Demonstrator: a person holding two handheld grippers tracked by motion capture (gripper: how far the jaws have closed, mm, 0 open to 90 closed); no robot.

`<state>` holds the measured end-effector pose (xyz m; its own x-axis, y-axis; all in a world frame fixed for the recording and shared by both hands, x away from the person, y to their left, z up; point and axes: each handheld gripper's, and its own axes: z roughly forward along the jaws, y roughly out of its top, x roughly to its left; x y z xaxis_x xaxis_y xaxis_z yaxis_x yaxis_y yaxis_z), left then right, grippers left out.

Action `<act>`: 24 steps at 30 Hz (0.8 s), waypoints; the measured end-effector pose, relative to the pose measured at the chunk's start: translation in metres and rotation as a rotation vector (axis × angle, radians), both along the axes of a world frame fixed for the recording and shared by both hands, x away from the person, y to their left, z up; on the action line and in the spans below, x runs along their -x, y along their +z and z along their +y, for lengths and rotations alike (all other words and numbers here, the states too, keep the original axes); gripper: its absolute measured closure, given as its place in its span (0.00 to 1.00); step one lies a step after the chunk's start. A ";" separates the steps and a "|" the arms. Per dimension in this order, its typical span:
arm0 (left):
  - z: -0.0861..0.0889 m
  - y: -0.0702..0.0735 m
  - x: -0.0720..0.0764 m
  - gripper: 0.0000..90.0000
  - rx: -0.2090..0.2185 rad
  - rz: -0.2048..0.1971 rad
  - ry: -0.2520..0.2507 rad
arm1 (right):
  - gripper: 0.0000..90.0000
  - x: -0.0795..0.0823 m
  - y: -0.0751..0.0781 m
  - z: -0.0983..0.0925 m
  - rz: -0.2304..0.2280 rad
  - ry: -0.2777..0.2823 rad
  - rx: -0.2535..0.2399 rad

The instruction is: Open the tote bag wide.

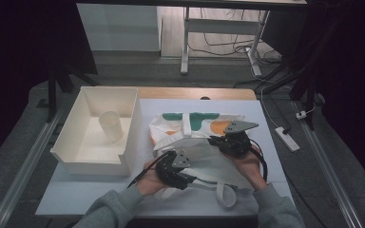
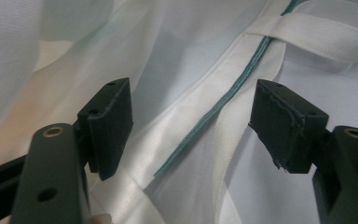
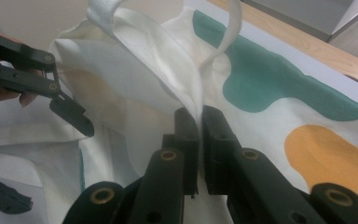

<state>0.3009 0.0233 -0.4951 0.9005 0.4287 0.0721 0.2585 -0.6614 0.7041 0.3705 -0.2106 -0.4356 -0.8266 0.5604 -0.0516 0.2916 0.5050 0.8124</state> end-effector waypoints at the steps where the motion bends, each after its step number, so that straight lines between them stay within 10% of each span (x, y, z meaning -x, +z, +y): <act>1: 0.000 0.000 0.000 0.33 -0.003 -0.001 0.000 | 0.95 0.000 0.000 0.000 0.000 0.000 0.000; 24: -0.010 -0.014 -0.001 0.33 -0.114 -0.020 -0.028 | 0.95 -0.001 -0.004 0.001 0.004 0.002 0.010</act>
